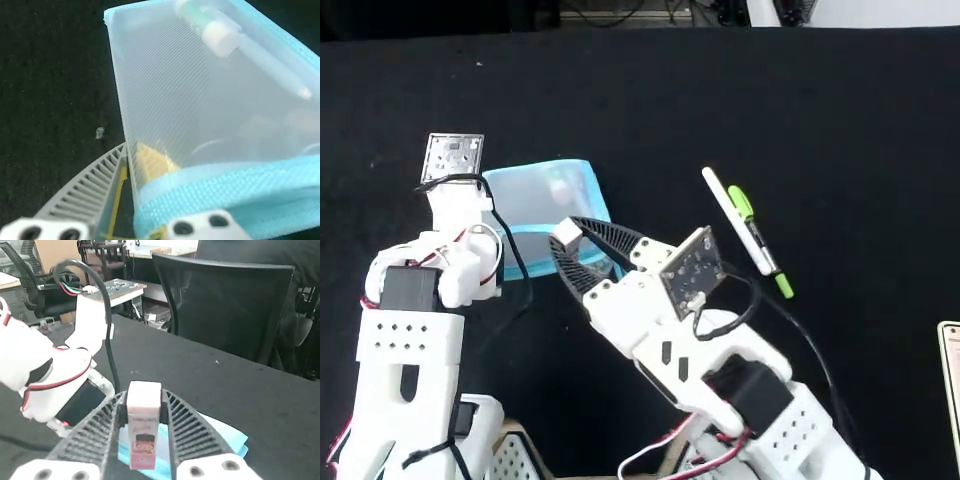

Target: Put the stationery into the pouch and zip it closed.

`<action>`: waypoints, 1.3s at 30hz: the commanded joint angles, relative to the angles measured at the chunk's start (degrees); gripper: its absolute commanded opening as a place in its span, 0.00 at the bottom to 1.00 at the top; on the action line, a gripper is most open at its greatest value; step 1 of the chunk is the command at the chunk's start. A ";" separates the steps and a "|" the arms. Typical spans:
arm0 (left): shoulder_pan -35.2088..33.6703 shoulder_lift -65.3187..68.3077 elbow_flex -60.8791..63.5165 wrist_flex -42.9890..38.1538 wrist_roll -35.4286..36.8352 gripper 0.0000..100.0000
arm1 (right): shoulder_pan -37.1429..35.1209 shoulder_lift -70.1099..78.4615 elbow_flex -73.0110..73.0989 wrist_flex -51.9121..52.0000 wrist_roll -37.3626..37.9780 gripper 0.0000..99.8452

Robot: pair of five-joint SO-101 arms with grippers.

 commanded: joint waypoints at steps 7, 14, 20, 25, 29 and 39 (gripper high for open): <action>0.48 0.26 -0.40 1.32 0.79 0.03 | -0.53 -1.45 5.85 -10.90 -0.44 0.01; 0.57 0.26 -0.40 1.32 0.79 0.03 | -0.53 -1.45 8.40 -11.52 -0.44 0.01; 0.57 0.26 -0.40 1.32 0.79 0.03 | -0.53 -1.45 15.43 -23.30 -0.44 0.01; 0.57 0.26 -0.40 1.32 0.79 0.03 | -0.53 -1.45 19.12 -31.38 -0.18 0.01; 0.57 0.26 -0.40 1.32 0.79 0.03 | -0.53 -1.36 20.53 -32.18 -0.09 0.01; 0.48 0.26 -0.40 1.32 0.79 0.03 | -0.44 -1.45 23.43 -32.18 -0.09 0.01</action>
